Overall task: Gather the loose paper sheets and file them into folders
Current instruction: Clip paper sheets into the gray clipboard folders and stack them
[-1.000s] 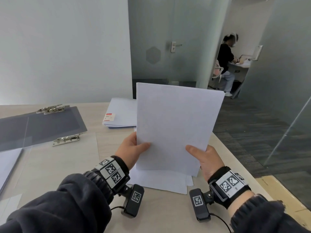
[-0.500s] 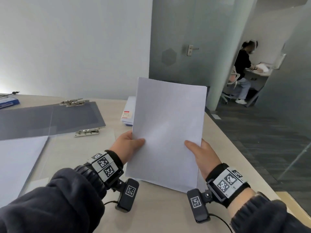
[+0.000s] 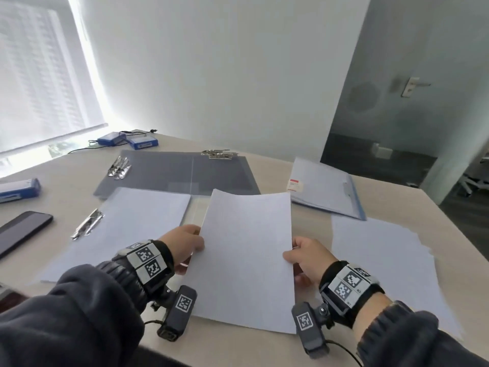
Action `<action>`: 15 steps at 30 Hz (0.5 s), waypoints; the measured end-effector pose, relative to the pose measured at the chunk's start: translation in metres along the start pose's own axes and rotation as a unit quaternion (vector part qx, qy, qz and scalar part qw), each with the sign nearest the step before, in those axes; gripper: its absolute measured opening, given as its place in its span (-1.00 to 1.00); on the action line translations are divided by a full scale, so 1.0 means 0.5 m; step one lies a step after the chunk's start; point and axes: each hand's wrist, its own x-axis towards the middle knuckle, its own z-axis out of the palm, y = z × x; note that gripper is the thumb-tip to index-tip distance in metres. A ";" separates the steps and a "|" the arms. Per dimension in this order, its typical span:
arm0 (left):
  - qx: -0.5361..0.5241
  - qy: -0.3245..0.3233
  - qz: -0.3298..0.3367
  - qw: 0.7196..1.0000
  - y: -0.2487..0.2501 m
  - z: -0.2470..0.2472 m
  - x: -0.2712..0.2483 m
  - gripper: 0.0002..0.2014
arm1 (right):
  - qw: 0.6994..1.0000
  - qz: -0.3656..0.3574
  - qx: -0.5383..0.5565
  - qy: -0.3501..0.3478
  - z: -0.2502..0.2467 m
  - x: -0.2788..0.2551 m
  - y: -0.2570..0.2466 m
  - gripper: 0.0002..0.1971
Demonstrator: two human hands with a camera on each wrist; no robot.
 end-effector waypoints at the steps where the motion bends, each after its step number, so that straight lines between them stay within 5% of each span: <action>1: 0.010 0.004 -0.009 1.000 -0.007 -0.020 0.000 -0.72 | 1.000 0.006 -0.012 -0.006 0.017 0.011 -0.003 -0.85; 15: 0.052 0.006 -0.019 0.998 -0.003 -0.073 0.045 -0.77 | 0.991 0.054 -0.124 -0.008 0.055 0.085 -0.060 -0.73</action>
